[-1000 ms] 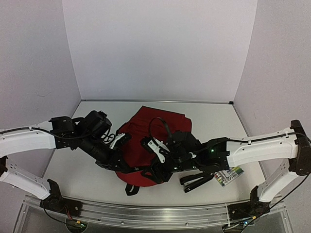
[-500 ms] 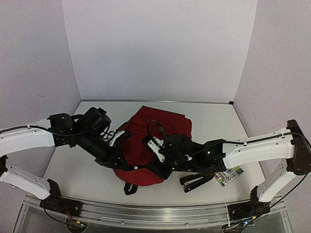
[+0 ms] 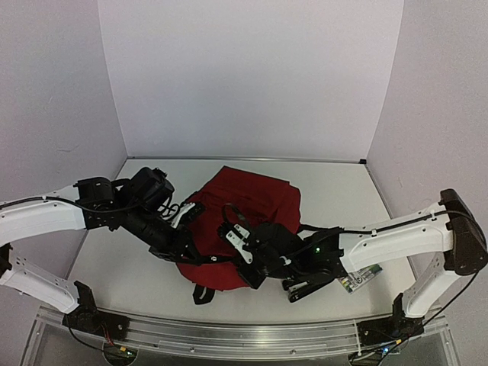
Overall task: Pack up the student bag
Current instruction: Zip the student bag at the center of the board.
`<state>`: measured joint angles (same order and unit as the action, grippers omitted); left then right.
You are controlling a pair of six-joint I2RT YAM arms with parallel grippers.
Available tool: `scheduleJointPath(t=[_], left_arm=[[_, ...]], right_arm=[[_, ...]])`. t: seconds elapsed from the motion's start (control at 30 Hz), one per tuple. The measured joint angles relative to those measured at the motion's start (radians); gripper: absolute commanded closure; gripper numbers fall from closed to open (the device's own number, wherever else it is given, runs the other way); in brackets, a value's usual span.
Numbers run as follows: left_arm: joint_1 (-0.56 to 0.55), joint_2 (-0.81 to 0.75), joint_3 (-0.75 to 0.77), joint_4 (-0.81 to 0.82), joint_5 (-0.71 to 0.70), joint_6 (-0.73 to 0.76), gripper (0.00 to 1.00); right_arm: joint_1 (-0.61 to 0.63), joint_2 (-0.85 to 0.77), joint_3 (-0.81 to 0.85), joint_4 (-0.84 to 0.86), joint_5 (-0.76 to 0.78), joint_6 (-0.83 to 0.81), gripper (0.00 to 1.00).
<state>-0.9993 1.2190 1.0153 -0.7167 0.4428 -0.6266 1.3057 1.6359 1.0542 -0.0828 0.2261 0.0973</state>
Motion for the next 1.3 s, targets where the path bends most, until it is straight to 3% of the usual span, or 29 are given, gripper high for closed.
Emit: scheduleJointPath(t=[0.23,0.53,1.07,1.3], left_arm=[[0.002,0.000,0.007,-0.023,-0.077,-0.002,1.00],[0.029,-0.011,0.039,-0.108,-0.231,-0.015,1.00],[0.265,-0.008,0.027,-0.143,-0.284,0.027,1.00],[0.285,-0.006,-0.003,-0.054,-0.143,0.100,1.00]], right_arm=[[0.011,-0.005,-0.007,0.021,0.102,0.030,1.00],[0.013,-0.163,-0.140,0.012,0.193,0.133,1.00],[0.006,-0.333,-0.235,-0.069,0.254,0.279,1.00],[0.000,-0.348,-0.213,-0.120,0.208,0.274,0.55]])
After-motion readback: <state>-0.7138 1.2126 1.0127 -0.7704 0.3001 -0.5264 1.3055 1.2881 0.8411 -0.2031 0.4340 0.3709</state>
